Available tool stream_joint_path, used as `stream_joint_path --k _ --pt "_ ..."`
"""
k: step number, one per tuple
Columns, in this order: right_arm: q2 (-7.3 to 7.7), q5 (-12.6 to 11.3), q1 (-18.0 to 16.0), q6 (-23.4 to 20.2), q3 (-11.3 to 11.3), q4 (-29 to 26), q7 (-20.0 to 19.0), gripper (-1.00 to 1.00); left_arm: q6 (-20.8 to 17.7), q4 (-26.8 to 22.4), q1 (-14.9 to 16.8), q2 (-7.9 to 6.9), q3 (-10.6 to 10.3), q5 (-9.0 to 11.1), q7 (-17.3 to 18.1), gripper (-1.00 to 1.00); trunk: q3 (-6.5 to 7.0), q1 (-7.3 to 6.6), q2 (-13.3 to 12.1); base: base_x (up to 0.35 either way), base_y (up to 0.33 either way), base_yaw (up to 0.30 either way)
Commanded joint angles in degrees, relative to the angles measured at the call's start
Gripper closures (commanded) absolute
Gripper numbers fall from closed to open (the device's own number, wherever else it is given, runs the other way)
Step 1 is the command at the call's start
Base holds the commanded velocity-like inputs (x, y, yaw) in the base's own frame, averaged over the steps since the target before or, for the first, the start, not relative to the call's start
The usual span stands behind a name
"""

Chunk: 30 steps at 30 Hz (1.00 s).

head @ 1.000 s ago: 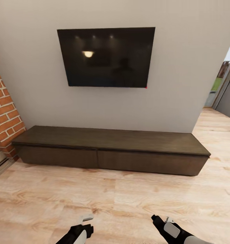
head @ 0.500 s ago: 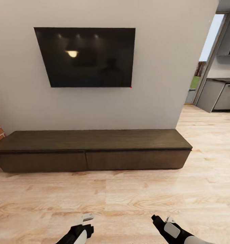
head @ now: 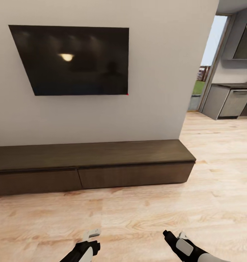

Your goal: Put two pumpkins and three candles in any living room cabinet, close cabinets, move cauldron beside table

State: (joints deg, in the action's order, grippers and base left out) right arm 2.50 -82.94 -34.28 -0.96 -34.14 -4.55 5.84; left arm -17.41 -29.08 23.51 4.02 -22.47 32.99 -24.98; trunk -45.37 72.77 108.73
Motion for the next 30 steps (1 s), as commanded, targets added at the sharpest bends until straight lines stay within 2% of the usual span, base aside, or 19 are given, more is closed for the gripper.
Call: stream_joint_path --k 1,10,13,15,18,19,20,22,24,25,26,27,28,30 --pt "0.05 -0.4 0.0 -0.1 -0.5 -0.2 0.4 -1.00 -0.2 -0.1 0.0 -0.06 -0.4 0.5 -0.5 -1.00 -0.10 0.02 0.0 0.201 -0.206 -0.001" --pt "0.05 -0.4 0.0 0.2 -0.7 -0.1 0.4 -1.00 -0.2 -0.1 0.0 -0.07 -0.4 0.5 -0.5 -1.00 -0.80 0.02 0.0 0.048 -0.049 0.000" --pt "0.15 -0.3 0.0 3.0 -0.7 0.0 0.0 -1.00 -0.3 -0.2 0.1 -0.11 -0.3 0.5 -0.4 -1.00 -0.91 0.02 0.0 0.001 -0.001 0.000" --pt "0.48 -0.4 0.1 3.2 -0.6 0.6 -3.1 -1.00 -0.7 -0.5 0.1 -0.08 -0.2 0.4 0.2 -1.00 -0.91 0.02 0.0 0.000 0.000 0.000" --pt "2.24 -0.8 0.0 3.0 -0.6 2.0 -11.9 -1.00 -1.5 -0.8 0.1 -0.11 0.0 0.4 1.9 -1.00 -0.92 0.02 0.0 0.000 0.000 0.000" --pt "3.12 -0.9 0.0 2.9 -0.5 3.3 -16.2 -1.00 -3.3 -1.4 0.1 -0.15 0.0 0.4 2.6 -1.00 -0.92 0.02 0.0 0.000 0.000 0.000" --pt "3.31 -1.0 0.0 2.9 -0.5 3.7 -17.5 -1.00 -4.4 -1.7 0.2 -0.17 0.0 0.4 2.8 -1.00 -0.92 0.02 0.0 0.000 0.000 0.000" --pt "3.77 -1.1 0.0 2.8 -0.3 5.4 -21.5 -1.00 -10.0 -4.7 0.2 -0.44 0.2 0.5 3.2 -1.00 -0.92 0.02 0.0 0.000 0.000 0.000" --pt "3.96 -1.3 0.0 2.8 -0.1 6.2 -23.6 -1.00 -15.9 -10.4 0.2 -1.77 1.3 0.9 3.4 -1.00 -0.92 0.02 0.0 0.000 0.000 0.000" --pt "4.01 -1.4 0.0 2.8 -0.1 6.4 -24.2 -1.00 -18.7 -13.5 0.2 -2.85 2.3 1.6 3.4 -1.00 -0.92 0.02 0.0 0.000 0.000 0.000" --pt "4.04 -1.5 0.0 2.8 0.0 6.5 -24.6 -1.00 -21.9 -16.8 0.1 -4.19 3.7 3.1 3.5 -1.00 -0.92 0.02 0.0 0.000 0.000 0.000" --pt "4.11 -1.7 0.0 2.8 0.0 6.6 -25.1 -1.00 -25.5 -20.0 0.1 -5.60 5.3 5.6 3.5 -1.00 -0.92 0.02 0.0 0.000 0.000 0.000" --pt "4.36 -2.4 0.0 2.8 0.0 6.8 -25.9 -1.00 -31.4 -24.3 0.1 -7.66 7.4 10.6 3.5 -1.00 -0.92 0.02 0.0 0.000 0.000 0.000" --pt "4.67 -4.0 0.0 2.7 0.1 6.9 -27.7 -1.00 -36.4 -28.9 0.2 -10.73 9.7 18.3 3.5 -1.00 -0.92 0.02 0.0 0.000 0.000 0.000"
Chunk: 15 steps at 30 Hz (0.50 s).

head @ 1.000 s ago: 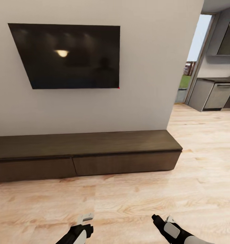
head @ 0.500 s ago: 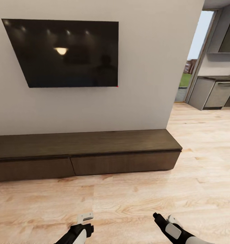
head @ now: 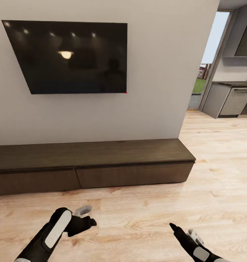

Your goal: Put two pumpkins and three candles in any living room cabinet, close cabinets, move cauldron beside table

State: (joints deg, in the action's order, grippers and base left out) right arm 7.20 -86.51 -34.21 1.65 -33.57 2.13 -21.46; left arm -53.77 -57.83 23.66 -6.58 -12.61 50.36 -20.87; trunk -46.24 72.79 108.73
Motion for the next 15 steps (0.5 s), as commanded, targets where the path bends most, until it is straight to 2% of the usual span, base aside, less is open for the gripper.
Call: stream_joint_path --k 1,4,6,7,8,10,13,15 --pt "0.03 -0.9 -0.1 0.1 -0.5 0.3 -1.0 -1.00 -0.7 -1.1 0.0 -1.00 0.2 2.8 -0.6 -1.00 -0.05 -0.01 0.0 0.000 0.000 0.000" --pt "0.43 -2.8 -0.1 0.0 -0.5 0.4 -4.9 -1.00 -2.7 -4.6 0.1 -6.29 1.4 13.1 -0.6 -1.00 -0.05 -0.01 0.0 0.000 0.000 0.000" --pt "0.54 -3.3 -0.1 0.0 -0.5 0.4 -7.8 -1.00 -3.1 -5.8 0.1 -8.95 1.5 19.6 -0.6 -1.00 -0.05 -0.01 0.0 0.000 0.000 0.000" --pt "0.56 -3.3 -0.1 0.0 -0.5 0.4 -8.4 -1.00 -3.1 -6.0 0.1 -9.47 1.4 21.0 -0.6 -1.00 -0.05 -0.01 0.0 0.000 0.000 0.000" --pt "0.58 -3.4 -0.1 -0.1 -0.5 0.4 -9.6 -1.00 -3.2 -6.4 0.1 -10.24 1.2 23.5 -0.6 -1.00 -0.05 -0.01 0.0 0.000 0.000 0.000" --pt "0.55 -3.6 -0.1 -0.1 -0.5 0.4 -12.2 -1.00 -3.4 -6.9 0.1 -11.53 1.1 27.2 -0.5 -1.00 -0.23 0.21 0.4 0.000 0.000 0.000" --pt "0.54 -3.8 -0.1 -0.5 -0.5 0.4 -14.8 -1.00 -3.5 -7.5 0.1 -12.98 1.2 28.8 -0.4 -1.00 -0.77 0.87 1.6 0.000 0.000 0.000" --pt "0.49 -4.6 -0.1 -1.1 -0.5 0.2 -15.7 -1.00 -3.6 -8.2 0.1 -13.98 1.3 30.4 1.1 -1.00 -1.13 1.31 2.4 0.000 0.000 0.000"
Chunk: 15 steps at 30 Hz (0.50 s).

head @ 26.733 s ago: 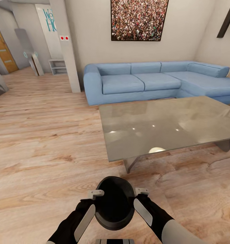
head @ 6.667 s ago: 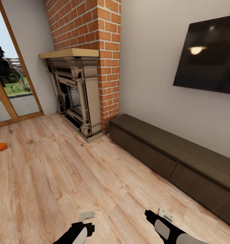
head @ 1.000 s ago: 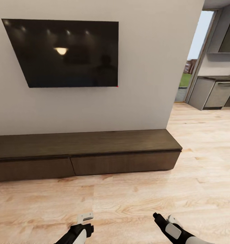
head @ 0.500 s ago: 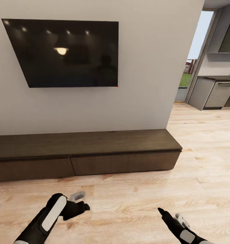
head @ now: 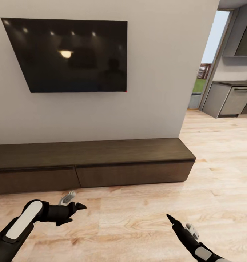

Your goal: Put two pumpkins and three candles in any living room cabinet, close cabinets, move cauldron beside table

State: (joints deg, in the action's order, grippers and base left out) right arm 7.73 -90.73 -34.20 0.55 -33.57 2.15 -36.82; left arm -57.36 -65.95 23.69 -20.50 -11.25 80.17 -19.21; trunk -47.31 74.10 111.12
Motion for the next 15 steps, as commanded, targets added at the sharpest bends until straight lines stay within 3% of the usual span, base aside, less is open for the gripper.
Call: stream_joint_path --k 1,4,7,11,15 --pt "-0.10 -0.8 -0.1 0.1 -0.5 0.0 -0.5 -1.00 0.0 -0.6 0.0 -0.86 -0.3 2.0 0.8 -1.00 -0.24 0.22 0.4 0.000 0.000 0.000" --pt "-0.44 -1.5 -0.1 0.2 -0.3 -0.2 -0.3 -1.00 0.0 -4.5 -0.2 -3.24 -1.6 5.2 4.3 -1.00 -0.78 0.88 1.6 0.000 0.000 0.000" --pt "-0.24 -2.4 -0.1 -0.4 -0.3 -0.5 -2.1 -1.00 -0.1 -8.3 -0.8 -4.83 -2.4 7.2 5.6 -1.00 -1.31 1.54 2.8 0.000 0.000 0.000" --pt "-0.09 -6.2 -0.1 -4.0 -0.4 -0.5 -13.3 -1.00 -0.1 -10.3 -1.7 -5.52 -3.7 11.0 6.0 -1.00 -2.03 2.42 4.5 0.000 0.000 0.000" --pt "0.00 -7.6 -0.1 -4.8 -0.4 0.1 -18.4 -1.00 -0.1 -10.6 -1.8 -5.65 -5.3 12.9 6.1 -1.00 -2.75 3.29 6.1 0.000 0.000 0.000"
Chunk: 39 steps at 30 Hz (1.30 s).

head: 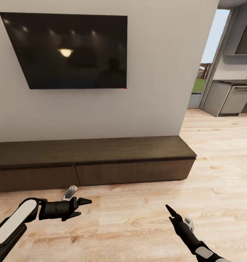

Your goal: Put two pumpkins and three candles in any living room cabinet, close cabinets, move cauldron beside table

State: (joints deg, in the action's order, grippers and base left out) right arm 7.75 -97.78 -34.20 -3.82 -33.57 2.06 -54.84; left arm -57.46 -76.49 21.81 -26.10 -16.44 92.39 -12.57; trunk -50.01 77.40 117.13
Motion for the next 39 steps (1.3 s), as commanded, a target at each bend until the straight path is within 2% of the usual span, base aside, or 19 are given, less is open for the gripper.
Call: stream_joint_path --k 1,4,5,9,17,21,23,24,25,26,29,31,32,36,38,39 --pt "-0.02 -0.7 -0.1 -0.5 -0.4 0.3 -1.0 -1.00 0.0 -0.1 0.0 -0.06 -0.6 0.9 -0.5 -1.00 -0.24 0.22 0.4 0.000 0.000 0.000" --pt "-0.01 -1.2 -0.1 -0.6 -0.4 0.5 -1.8 -1.00 0.0 -0.1 0.0 -0.09 -1.7 1.9 -0.5 -1.00 -0.77 0.88 1.6 0.000 0.000 0.000" --pt "-0.02 -1.3 -0.1 -0.6 -0.4 0.5 -1.9 -1.00 0.0 -0.1 0.0 -0.09 -2.3 3.3 -0.5 -1.00 -0.95 1.10 2.0 0.000 0.000 0.000" --pt "-0.02 -1.3 -0.1 -0.6 -0.4 0.5 -2.1 -1.00 0.0 -0.2 -0.2 -0.16 -3.0 5.8 -0.5 -1.00 -1.67 1.97 3.6 0.000 0.000 0.000" --pt "-0.40 -1.1 -0.1 0.1 -0.6 0.4 -1.8 -1.00 0.0 -0.9 -0.3 -0.18 -3.1 6.5 -0.5 -1.00 -3.11 3.73 6.9 0.000 0.000 0.000" --pt "-0.53 -1.4 -0.1 5.0 -0.4 0.4 -1.6 -1.00 0.0 -1.1 -0.4 -0.22 -3.2 6.6 -0.5 -1.00 -3.83 4.61 8.5 0.000 0.000 0.000" --pt "-0.50 -1.7 -0.1 5.8 -0.4 0.2 -1.6 -1.00 0.0 -1.0 -0.4 -0.24 -3.2 6.6 -0.5 -1.00 -4.19 5.05 9.3 0.000 0.000 0.000" --pt "-0.48 -2.8 -0.1 5.9 -0.3 -0.1 -1.6 -1.00 0.0 -1.0 -0.4 -0.26 -3.2 6.6 -0.5 -1.00 -4.37 5.27 9.7 0.000 0.000 0.000" --pt "-0.45 -5.2 -0.1 4.8 -0.2 -0.3 -1.7 -1.00 0.0 -1.0 -0.4 -0.26 -3.2 6.6 -0.5 -1.00 -4.54 5.49 10.1 0.000 0.000 0.000" --pt "-0.44 -6.2 -0.1 4.1 -0.2 -0.3 -1.6 -1.00 0.0 -1.0 -0.4 -0.26 -3.1 6.6 -0.5 -1.00 -4.72 5.71 10.5 0.000 0.000 0.000" --pt "-0.65 -11.8 -0.1 0.7 -0.2 -0.4 -1.5 -1.00 0.0 -0.9 -0.4 -0.28 -3.1 6.7 -0.5 -1.00 -5.26 6.37 11.7 0.000 0.000 0.000" --pt "-1.19 -14.5 -0.1 2.1 -0.3 -0.4 0.0 -1.00 0.0 -0.9 -0.4 -0.27 -3.1 6.7 -0.5 -1.00 -5.62 6.81 12.5 0.000 0.000 0.000" --pt "-1.69 -15.8 -0.1 4.7 -0.3 -0.9 2.1 -1.00 0.0 -0.9 -0.4 -0.27 -3.1 6.7 -0.5 -1.00 -5.80 7.03 12.9 0.000 0.000 0.000" --pt "-2.18 -17.7 -0.1 7.9 -0.2 -7.9 5.2 -1.00 0.0 -0.9 -0.4 -0.27 -3.1 6.7 -0.5 -1.00 -6.52 7.91 14.5 0.000 0.000 0.000" --pt "-2.28 -20.6 -0.1 8.5 0.4 -11.5 6.5 -1.00 0.0 -0.9 -0.4 -0.27 -3.1 6.8 -0.5 -1.00 -6.88 8.34 15.3 0.000 0.000 0.000" --pt "-2.30 -21.2 -0.1 8.6 0.5 -12.1 6.8 -1.00 0.0 -0.9 -0.4 -0.27 -3.1 6.8 -0.5 -1.00 -7.06 8.56 15.7 0.000 0.000 0.000"
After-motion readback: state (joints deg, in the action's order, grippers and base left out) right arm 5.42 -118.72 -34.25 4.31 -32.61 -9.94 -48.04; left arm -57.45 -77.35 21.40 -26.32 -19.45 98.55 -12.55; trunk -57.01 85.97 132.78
